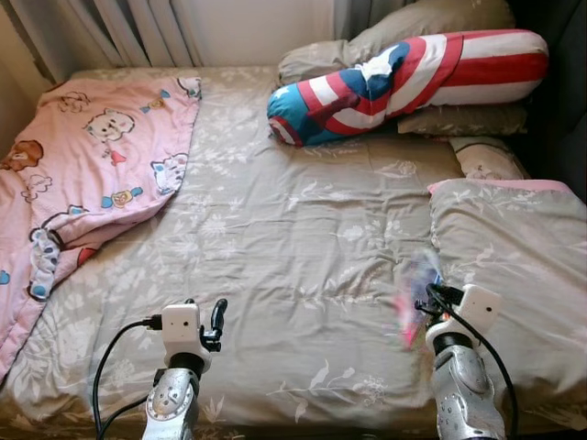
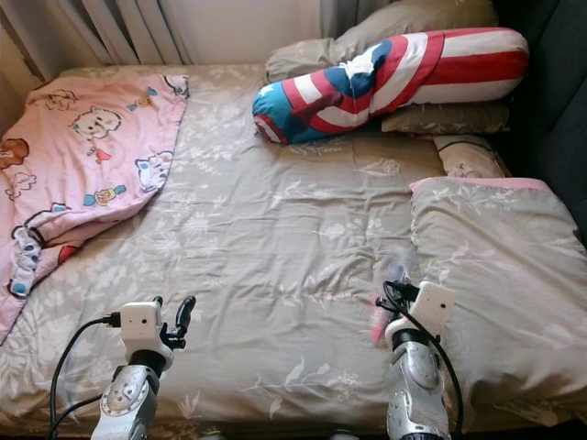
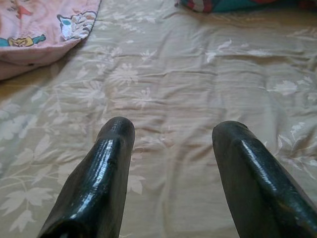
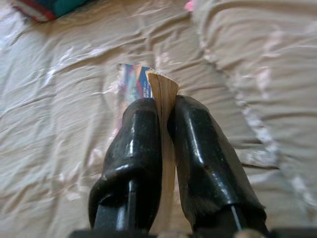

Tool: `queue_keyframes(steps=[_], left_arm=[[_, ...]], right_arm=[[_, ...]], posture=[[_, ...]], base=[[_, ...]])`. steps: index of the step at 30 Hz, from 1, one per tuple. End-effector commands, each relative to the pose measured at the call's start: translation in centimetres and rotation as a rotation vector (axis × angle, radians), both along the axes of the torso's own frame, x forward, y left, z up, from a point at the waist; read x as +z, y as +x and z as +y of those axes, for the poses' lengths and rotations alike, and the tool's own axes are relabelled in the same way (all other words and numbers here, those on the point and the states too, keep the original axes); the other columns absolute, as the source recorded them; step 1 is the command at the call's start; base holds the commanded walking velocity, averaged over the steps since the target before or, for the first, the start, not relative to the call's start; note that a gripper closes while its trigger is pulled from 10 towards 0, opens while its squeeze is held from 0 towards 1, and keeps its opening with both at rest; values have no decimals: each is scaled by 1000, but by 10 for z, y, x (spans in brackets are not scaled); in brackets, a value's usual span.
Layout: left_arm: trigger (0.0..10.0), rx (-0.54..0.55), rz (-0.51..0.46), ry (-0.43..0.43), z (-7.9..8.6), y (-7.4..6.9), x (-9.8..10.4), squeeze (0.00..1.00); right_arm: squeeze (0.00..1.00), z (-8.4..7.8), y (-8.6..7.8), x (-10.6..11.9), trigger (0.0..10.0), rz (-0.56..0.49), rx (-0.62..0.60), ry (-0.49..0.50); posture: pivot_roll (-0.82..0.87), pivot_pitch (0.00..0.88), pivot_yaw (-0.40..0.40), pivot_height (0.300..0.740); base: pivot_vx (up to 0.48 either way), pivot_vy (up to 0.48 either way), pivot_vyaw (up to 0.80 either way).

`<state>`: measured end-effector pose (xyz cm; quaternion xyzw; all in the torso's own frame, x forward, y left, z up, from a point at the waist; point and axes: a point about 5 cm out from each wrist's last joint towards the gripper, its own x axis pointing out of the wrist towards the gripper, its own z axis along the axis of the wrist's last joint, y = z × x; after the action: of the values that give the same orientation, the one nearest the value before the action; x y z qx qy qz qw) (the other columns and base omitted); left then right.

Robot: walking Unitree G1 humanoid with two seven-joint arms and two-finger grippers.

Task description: Clean up the room

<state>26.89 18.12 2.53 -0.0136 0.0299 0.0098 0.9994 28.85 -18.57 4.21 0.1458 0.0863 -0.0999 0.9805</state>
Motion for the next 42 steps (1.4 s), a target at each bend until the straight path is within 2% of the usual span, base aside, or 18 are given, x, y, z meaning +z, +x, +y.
queue_keyframes(steps=[1,6,13,17,33,42], left_arm=[[10000,6,22,0,4,-5,-4,0],[10000,4,21,3,4,-5,-4,0],[10000,8,24,7,6,-5,-3,0],[10000,7,23,6,6,-5,-3,0],[10000,7,20,11,6,-7,-2,0],[10000,4,22,13,7,-8,-3,0]], right_arm=[[0,0,2,4,10000,-24,2,-10],[0,3,4,8,10000,-60,7,5],[0,9,9,6,10000,-35,30,13],[0,13,12,12,10000,-75,44,20],[0,19,22,11,10000,-70,46,52],[0,19,27,17,10000,-104,36,53]], posture=[[-3,195,26,706],[-5,199,28,697],[0,200,28,697],[0,201,29,669],[14,210,33,669],[20,212,39,657]], base=[[0,0,0],[0,0,0],[0,0,0],[0,0,0],[0,0,0],[0,0,-194]])
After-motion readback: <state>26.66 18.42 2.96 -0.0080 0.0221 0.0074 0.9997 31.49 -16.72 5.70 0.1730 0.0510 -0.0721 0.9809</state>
